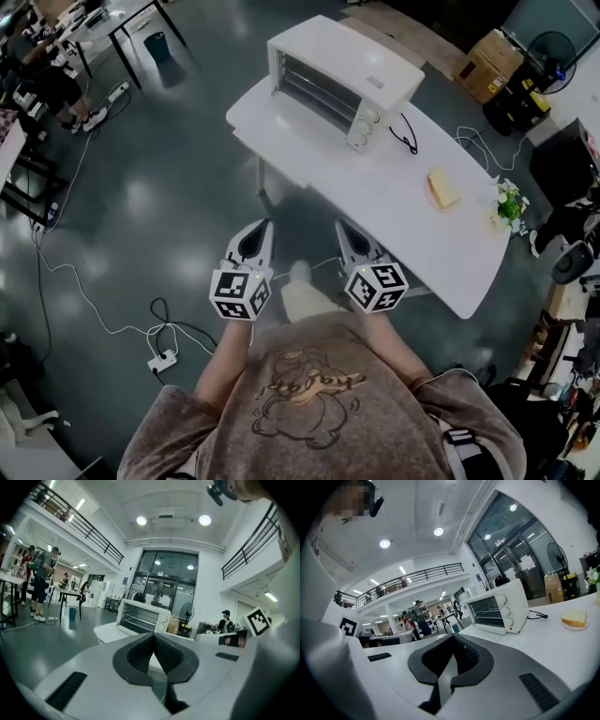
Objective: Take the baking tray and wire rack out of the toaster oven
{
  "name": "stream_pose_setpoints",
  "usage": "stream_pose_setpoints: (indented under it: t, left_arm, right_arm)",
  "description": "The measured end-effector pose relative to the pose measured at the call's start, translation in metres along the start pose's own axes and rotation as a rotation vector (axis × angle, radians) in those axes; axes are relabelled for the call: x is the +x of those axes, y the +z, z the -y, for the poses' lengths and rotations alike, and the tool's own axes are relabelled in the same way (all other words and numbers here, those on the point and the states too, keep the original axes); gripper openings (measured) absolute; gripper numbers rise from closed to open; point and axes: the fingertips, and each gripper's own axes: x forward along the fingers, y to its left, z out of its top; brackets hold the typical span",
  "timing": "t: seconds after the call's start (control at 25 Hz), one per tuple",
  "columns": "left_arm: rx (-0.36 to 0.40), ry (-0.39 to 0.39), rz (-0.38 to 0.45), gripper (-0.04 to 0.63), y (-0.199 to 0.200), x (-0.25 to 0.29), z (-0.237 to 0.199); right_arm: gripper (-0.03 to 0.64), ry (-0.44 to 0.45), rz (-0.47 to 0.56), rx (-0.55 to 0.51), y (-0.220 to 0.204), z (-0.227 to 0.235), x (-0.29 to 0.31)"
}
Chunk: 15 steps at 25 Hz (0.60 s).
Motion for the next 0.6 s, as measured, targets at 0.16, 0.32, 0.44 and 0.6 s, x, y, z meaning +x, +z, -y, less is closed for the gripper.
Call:
stream_pose_setpoints:
  t: [0.16,0.32,0.44,0.6]
  left_arm:
    - [0.01,-0.025,-0.01,0.003,0.017,0.044,-0.016]
    - [0.037,-0.043,-0.01,0.003,0.037,0.085,-0.026]
    - [0.039,-0.045,-0.005,0.003,0.049,0.114,-0.035]
    - [0.035,-0.053,0.001,0.003,0.06,0.143,-0.043]
  right_arm:
    - [0.0,-0.008,-0.005,0.018,0.012,0.017,0.039]
    - [0.0,-0.027,-0.002,0.033,0.025,0.035,0.067]
    - [0.0,-0.041,0.006,0.05,0.036,0.053,0.086]
    - [0.0,-0.044,0.025,0.053,0.05,0.069,0.105]
